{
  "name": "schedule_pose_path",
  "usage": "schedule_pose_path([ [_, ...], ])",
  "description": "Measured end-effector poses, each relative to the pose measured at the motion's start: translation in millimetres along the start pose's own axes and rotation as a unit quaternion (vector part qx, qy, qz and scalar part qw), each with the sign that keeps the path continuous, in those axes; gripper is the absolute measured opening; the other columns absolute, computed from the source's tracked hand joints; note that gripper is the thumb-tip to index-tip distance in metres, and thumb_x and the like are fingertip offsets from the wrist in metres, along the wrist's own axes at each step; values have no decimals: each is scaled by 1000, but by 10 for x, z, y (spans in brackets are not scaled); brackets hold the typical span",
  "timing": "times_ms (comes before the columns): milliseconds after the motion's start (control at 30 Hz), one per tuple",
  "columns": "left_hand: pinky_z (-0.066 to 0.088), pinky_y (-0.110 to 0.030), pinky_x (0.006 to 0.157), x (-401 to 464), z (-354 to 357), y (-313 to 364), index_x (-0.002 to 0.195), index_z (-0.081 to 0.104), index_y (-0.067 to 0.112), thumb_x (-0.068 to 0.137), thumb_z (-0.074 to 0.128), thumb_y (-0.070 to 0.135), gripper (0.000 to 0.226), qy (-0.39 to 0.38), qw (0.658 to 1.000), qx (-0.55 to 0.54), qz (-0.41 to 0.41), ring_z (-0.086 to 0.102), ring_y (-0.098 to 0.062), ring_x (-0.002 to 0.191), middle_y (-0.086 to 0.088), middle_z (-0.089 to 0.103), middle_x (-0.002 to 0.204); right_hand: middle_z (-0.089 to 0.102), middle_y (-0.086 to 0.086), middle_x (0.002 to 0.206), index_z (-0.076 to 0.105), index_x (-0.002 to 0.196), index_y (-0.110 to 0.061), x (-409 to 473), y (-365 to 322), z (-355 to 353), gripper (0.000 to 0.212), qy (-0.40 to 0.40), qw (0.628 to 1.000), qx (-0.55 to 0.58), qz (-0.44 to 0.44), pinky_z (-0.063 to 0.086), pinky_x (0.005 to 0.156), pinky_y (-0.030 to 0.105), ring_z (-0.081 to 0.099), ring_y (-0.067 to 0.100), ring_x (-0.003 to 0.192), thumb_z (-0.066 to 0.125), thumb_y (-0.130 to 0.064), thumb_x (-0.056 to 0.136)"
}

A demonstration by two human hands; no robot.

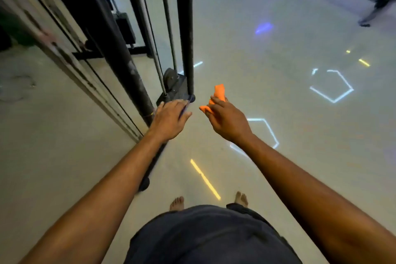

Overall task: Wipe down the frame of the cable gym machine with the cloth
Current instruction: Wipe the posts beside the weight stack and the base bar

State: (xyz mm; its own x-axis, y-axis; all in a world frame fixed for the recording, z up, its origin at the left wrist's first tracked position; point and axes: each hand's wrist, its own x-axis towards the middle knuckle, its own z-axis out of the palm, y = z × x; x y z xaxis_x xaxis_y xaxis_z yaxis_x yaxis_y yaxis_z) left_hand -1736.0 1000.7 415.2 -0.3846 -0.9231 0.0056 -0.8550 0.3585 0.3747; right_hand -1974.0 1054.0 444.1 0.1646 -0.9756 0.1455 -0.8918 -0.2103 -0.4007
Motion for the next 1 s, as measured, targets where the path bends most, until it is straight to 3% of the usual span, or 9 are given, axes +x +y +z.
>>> schedule_pose_path([
  [200,25,-56,129,-1,-644,326,153,53,28,110,49,51,49,123,984,20,-127,47,-18,147,6,57,154,54,-10,160,68,134,-31,816,132,-629,37,-25,983,33,-179,62,91,44,57,28,143,49,-53,112],
  [400,28,-54,128,52,-1777,604,153,53,27,109,52,51,50,240,950,93,-177,49,-20,146,4,56,156,51,-3,166,68,140,-27,1624,-307,-1593,38,-4,950,62,-305,57,103,47,58,26,141,57,-46,110],
  [567,28,-56,128,113,-2960,804,155,53,25,110,51,52,53,307,924,141,-178,47,-20,149,3,55,158,49,-7,166,68,138,-29,2328,-985,-2510,38,61,923,114,-362,55,109,51,61,24,138,57,-50,109],
  [733,43,-51,119,180,-4137,909,153,54,26,109,51,55,54,374,900,158,-156,52,-18,144,5,56,155,57,-4,161,73,132,-26,2810,-1745,-3482,40,126,885,147,-424,55,109,51,65,24,133,56,-52,107],
  [800,45,-50,119,220,-4603,961,152,55,26,108,52,55,53,403,889,168,-141,52,-18,144,4,57,154,62,-2,155,74,130,-25,2968,-2038,-3838,47,154,869,155,-445,57,106,50,68,23,128,52,-57,104],
  [933,45,-47,117,322,-5577,1144,152,57,25,109,57,47,49,458,863,185,-106,53,-18,141,5,57,153,74,4,128,76,119,-21,3341,-2617,-4544,32,204,840,184,-469,59,98,45,71,23,111,61,-46,106],
  [1000,44,-43,118,370,-6016,1216,151,58,24,109,58,44,47,484,850,194,-79,53,-18,141,4,58,153,75,3,126,76,119,-21,3507,-2874,-4836,34,234,823,196,-479,59,97,42,71,21,110,60,-48,106],
])
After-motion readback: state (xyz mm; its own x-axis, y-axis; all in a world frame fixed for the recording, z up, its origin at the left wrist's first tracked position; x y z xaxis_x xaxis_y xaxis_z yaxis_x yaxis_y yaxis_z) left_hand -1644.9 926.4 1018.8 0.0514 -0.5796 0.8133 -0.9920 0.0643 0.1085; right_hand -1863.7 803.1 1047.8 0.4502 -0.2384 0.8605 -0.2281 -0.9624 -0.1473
